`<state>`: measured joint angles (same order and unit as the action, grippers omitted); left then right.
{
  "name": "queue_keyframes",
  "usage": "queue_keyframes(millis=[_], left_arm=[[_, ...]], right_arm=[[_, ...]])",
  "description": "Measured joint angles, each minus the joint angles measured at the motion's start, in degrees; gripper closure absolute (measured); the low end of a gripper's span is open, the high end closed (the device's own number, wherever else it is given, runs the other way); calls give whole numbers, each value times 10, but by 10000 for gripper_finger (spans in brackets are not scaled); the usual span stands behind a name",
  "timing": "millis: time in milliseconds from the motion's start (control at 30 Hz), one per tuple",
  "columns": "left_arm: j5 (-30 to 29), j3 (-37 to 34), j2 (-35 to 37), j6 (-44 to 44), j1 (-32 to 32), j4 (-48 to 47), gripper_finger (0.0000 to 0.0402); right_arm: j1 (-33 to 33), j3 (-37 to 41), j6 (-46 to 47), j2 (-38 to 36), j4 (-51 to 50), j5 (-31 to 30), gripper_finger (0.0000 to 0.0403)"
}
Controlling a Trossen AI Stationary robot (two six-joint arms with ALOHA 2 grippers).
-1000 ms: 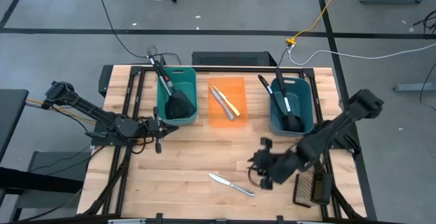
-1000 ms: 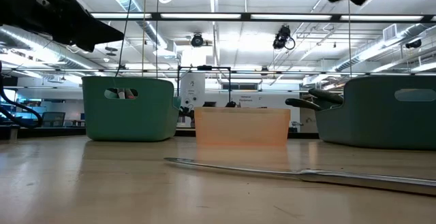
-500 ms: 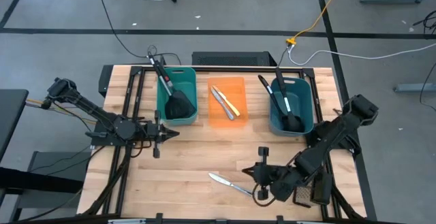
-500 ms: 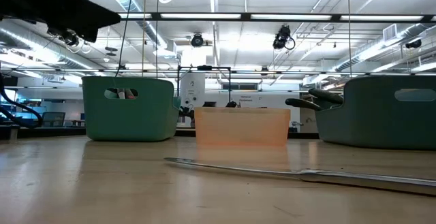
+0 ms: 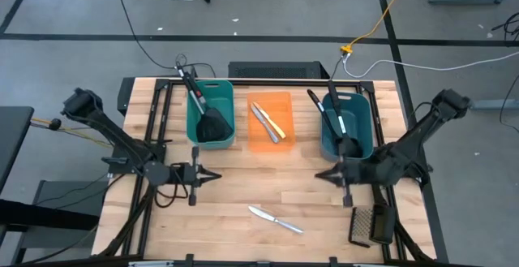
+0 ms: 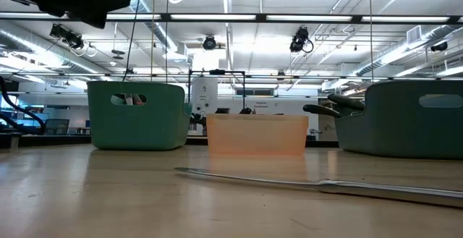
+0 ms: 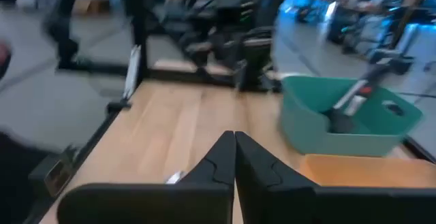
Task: Pick & Place Kitchen Items
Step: Put the silver knife into the orange bin
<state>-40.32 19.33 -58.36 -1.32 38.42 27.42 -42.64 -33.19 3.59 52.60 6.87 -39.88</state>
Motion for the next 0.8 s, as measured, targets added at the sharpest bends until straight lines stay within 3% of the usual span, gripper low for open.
queue_keyframes(millis=[167,300,533,667,800], left_arm=[[-30,0,2,-49,6,31,400],[-13,1,17,-12,-13,-11,400],[45,13,-81,40,-15,-33,401],[56,60,-174,48,-7,-31,401],[58,102,-232,34,-11,-33,401]], right_arm=[[-1,107,1,-88,79,-20,398],[-1,152,42,-77,102,-42,398],[-1,133,139,57,105,-13,398],[0,80,182,154,93,24,397],[6,1,249,235,1,57,376]])
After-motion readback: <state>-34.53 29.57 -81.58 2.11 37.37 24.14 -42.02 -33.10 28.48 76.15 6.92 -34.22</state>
